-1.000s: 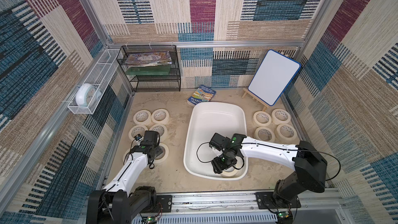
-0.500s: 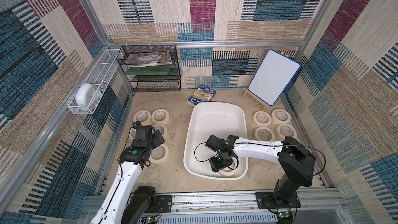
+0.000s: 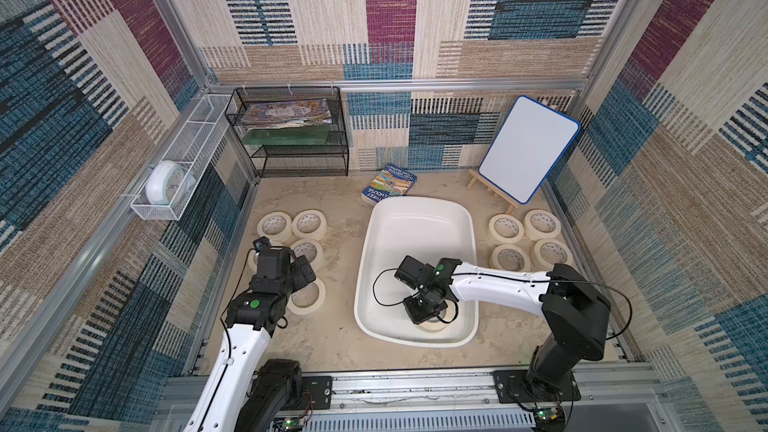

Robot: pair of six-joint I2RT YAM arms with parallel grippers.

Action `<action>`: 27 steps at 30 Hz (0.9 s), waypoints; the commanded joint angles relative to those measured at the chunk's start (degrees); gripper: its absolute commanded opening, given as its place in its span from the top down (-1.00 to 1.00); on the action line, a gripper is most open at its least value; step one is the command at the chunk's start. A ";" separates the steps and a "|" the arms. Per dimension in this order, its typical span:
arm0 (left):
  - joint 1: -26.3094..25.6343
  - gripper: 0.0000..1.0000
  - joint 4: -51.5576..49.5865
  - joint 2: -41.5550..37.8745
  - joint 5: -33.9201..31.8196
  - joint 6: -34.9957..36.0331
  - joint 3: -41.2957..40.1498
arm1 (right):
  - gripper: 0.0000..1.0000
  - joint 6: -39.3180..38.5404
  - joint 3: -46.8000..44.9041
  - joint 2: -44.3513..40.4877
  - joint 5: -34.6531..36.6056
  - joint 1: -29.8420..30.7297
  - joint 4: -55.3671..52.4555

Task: Take out the art tape in the storage box
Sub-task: Pick up the art tape from the storage box, then place the art tape at the center of the board.

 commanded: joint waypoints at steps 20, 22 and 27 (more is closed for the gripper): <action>-0.32 -0.98 2.20 3.48 3.13 3.45 1.72 | 1.00 0.41 7.71 -23.91 15.70 -16.29 -17.77; -0.90 -0.98 3.97 4.73 3.86 3.55 1.96 | 1.00 1.25 4.12 -28.35 16.71 -20.91 -18.97; -2.66 -0.98 8.61 8.04 5.37 4.25 3.46 | 1.00 1.65 -8.47 -37.99 14.67 -34.53 -18.12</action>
